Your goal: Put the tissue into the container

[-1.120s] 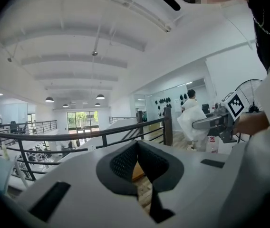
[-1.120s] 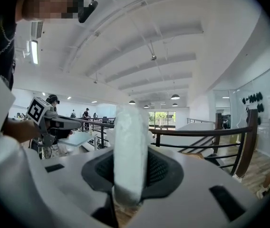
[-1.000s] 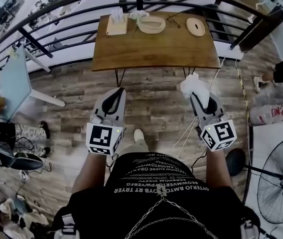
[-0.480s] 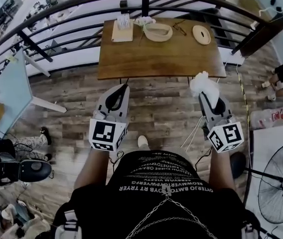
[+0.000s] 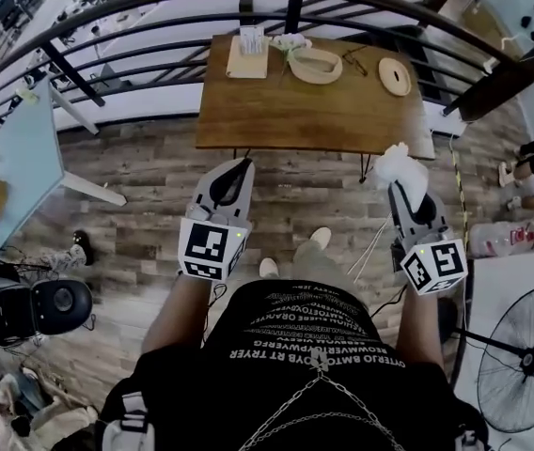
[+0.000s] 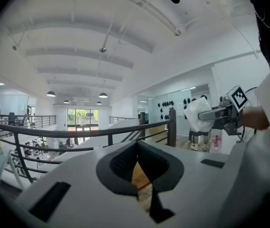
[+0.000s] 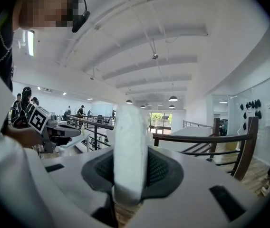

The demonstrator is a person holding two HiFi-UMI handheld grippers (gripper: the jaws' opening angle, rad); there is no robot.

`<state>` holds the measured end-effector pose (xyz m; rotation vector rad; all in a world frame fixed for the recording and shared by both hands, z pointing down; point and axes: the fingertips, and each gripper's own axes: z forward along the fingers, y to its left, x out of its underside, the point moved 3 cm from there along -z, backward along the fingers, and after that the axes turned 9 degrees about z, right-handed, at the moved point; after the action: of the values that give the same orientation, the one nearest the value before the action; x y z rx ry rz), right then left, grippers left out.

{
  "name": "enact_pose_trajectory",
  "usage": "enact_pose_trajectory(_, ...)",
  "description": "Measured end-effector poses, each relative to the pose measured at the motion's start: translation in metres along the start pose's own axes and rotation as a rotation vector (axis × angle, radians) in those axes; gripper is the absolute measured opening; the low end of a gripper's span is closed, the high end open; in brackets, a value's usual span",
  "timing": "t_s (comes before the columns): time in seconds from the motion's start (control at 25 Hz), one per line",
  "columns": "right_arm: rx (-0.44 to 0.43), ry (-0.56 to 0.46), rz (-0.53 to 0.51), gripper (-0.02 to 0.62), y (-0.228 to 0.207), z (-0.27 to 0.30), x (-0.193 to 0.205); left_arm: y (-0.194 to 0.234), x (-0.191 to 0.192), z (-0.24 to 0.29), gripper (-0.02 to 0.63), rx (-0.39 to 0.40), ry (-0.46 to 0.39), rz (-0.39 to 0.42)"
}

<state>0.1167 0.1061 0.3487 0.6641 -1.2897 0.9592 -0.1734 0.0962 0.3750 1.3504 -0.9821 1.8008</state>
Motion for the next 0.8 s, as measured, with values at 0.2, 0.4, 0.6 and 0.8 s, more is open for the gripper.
enact_pose_trajectory(0.2, -0.031, 0.001, 0.001, 0.117, 0.003, 0.022, -0.002, 0.013, 0.003, 0.000, 0.025, -0.028, 0.006, -0.004)
enact_pose_trajectory(0.4, -0.061, 0.008, 0.019, 0.117, -0.004, 0.042, 0.006, 0.019, 0.010, 0.005, 0.025, -0.053, 0.040, -0.001)
enact_pose_trajectory(0.6, -0.078, 0.022, 0.038, 0.117, -0.020, 0.064, 0.012, 0.020, 0.015, 0.026, 0.025, -0.045, 0.088, 0.006)
enact_pose_trajectory(0.8, -0.085, 0.031, 0.057, 0.117, -0.045, 0.083, 0.011, 0.021, 0.007, 0.057, 0.025, -0.047, 0.083, 0.021)
